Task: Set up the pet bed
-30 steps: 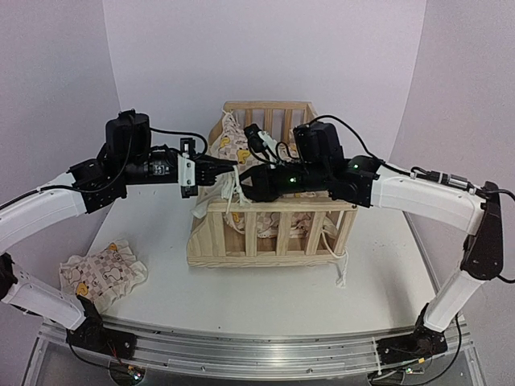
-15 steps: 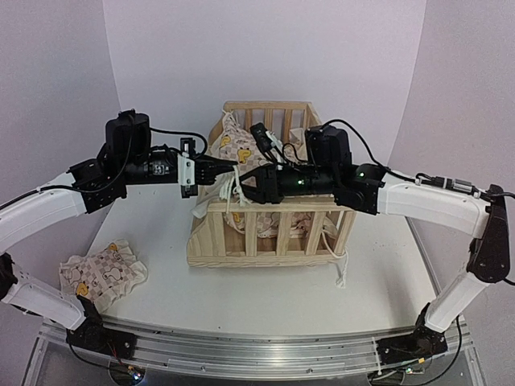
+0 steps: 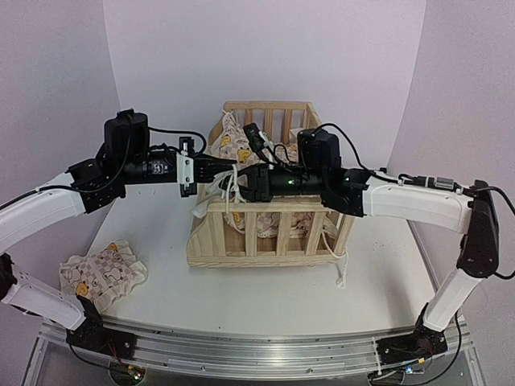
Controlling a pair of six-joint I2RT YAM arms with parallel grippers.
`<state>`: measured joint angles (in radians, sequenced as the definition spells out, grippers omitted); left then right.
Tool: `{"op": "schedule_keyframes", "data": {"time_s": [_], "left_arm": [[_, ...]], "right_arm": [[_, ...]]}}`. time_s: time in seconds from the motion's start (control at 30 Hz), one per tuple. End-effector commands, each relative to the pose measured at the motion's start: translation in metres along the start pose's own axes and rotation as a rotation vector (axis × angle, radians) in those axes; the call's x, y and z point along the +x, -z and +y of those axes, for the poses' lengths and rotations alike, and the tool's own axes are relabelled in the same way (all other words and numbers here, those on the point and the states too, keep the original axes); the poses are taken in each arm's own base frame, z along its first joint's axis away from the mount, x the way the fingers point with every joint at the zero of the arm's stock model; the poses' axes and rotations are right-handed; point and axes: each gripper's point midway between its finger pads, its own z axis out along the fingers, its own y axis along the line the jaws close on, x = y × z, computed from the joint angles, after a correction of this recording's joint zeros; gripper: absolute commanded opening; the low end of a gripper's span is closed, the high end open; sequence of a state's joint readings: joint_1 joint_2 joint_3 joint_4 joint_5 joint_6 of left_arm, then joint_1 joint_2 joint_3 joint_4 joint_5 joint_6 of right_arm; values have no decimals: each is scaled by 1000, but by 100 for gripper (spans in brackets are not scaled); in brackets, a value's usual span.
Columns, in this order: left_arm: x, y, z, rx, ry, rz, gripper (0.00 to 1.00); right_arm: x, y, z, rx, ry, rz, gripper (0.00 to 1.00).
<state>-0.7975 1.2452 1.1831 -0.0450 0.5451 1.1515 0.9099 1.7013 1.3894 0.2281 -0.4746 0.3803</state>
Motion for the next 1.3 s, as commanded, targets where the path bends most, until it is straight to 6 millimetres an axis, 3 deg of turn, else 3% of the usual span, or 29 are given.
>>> {"op": "schedule_keyframes", "data": {"time_s": [0.0, 0.07, 0.13, 0.37, 0.47, 0.67, 0.87, 1.1, 1.27], "left_arm": [[-18, 12, 36, -119, -58, -26, 0], [-17, 12, 36, -118, -58, -23, 0], [-16, 12, 36, -120, -60, -18, 0], [-9, 13, 33, -114, -39, 16, 0], [-9, 14, 32, -112, -32, 21, 0], [-4, 14, 20, -65, -7, 35, 0], [-6, 14, 21, -58, 57, 32, 0], [-15, 9, 26, -27, 210, -9, 0], [-10, 3, 35, -38, 322, 11, 0]], "right_arm": [[-16, -5, 25, -99, 13, -38, 19], [-15, -5, 23, -94, -8, -36, 6], [-12, -4, 22, -88, -20, -29, 1], [1, 17, 5, 51, -35, -20, 0], [6, 29, -12, 180, -39, 8, 0], [5, 49, -27, 321, -23, 21, 0], [6, 61, -33, 385, -24, 25, 7], [7, 57, -32, 372, -38, 40, 17], [5, 54, -10, 260, 4, 57, 21]]}}
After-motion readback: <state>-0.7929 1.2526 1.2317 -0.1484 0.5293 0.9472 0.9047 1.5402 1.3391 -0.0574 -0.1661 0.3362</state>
